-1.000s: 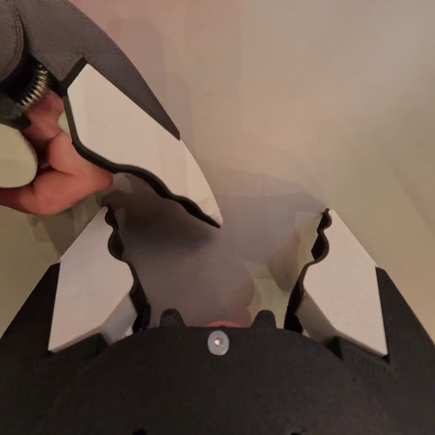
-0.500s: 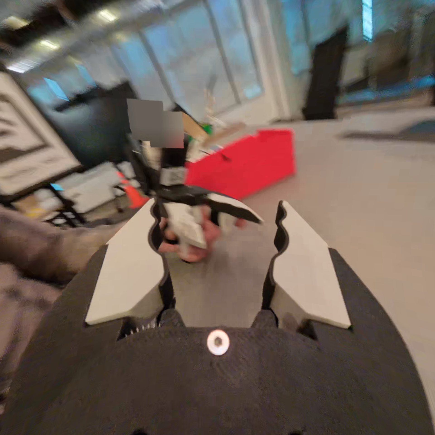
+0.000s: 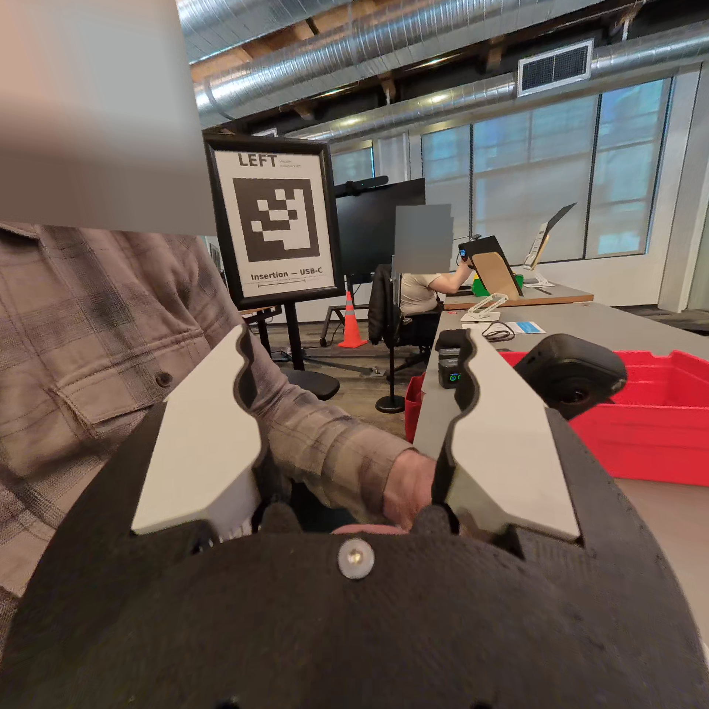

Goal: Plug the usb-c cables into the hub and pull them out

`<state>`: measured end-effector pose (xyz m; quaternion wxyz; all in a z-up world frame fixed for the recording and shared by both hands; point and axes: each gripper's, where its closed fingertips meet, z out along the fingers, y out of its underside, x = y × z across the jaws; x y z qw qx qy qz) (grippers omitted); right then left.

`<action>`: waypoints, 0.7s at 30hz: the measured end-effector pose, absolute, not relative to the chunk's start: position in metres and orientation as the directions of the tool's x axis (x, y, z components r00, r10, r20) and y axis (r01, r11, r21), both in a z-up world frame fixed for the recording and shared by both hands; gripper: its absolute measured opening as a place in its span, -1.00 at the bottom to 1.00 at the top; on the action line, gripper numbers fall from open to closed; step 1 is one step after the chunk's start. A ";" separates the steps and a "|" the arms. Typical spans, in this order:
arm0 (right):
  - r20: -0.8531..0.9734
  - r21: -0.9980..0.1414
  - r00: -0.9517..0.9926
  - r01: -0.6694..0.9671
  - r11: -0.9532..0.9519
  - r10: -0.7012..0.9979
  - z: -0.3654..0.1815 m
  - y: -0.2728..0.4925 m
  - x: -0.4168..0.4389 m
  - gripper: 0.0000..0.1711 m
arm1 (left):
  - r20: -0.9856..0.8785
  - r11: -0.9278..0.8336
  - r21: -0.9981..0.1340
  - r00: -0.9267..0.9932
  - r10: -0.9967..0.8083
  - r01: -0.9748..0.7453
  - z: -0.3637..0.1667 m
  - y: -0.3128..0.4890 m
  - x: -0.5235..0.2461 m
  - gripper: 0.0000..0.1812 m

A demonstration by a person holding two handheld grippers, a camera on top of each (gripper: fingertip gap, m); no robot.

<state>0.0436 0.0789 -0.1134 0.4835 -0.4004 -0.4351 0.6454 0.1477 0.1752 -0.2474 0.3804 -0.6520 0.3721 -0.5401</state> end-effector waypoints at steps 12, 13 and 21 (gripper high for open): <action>-0.052 -0.970 -0.185 -0.225 -0.094 0.981 -0.114 0.065 0.031 0.46 | 0.396 -0.406 -0.909 0.109 -0.912 -0.093 -0.239 0.163 0.141 0.03; -0.046 -0.975 -0.185 -0.207 -0.085 0.982 -0.116 0.062 0.030 0.47 | 0.384 -0.396 -0.913 0.119 -0.915 -0.099 -0.239 0.162 0.142 0.01; 0.042 -0.952 -0.435 -0.289 -0.096 0.900 -0.094 -0.002 0.005 0.22 | 0.278 -0.313 -0.908 0.158 -0.948 -0.279 -0.264 0.144 0.166 -0.09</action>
